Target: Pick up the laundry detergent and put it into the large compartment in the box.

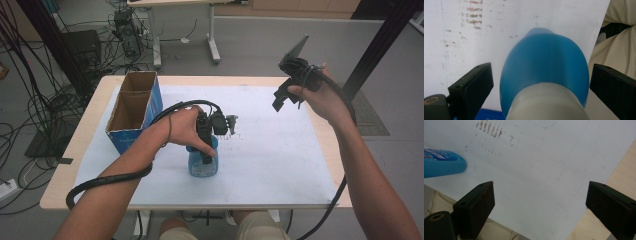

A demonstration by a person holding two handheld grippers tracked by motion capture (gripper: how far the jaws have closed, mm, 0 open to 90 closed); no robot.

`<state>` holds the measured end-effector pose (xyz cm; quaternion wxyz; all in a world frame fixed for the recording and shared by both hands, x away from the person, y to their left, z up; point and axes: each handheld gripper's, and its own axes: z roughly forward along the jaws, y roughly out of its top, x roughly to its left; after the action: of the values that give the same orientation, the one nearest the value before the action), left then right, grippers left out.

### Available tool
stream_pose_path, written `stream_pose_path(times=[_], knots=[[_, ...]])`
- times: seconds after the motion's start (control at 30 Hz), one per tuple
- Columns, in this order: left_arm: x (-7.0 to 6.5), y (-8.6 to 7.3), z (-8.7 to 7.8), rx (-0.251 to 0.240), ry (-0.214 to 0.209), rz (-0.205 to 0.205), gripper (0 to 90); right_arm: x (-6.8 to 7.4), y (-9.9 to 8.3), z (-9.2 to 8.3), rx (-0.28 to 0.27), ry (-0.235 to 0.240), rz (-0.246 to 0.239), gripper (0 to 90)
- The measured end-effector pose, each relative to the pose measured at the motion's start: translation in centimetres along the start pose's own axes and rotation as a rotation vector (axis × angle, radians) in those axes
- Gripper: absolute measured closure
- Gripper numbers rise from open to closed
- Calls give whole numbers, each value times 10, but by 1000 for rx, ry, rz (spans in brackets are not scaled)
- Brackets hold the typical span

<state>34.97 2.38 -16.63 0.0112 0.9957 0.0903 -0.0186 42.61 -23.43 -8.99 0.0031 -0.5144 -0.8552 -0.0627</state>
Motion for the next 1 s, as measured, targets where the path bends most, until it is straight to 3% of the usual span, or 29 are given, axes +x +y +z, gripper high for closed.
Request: stream_pose_path(times=[1.0], knots=[[-1,1,-1,3,5,5,56,0,0,0,2,-1,-2,89]])
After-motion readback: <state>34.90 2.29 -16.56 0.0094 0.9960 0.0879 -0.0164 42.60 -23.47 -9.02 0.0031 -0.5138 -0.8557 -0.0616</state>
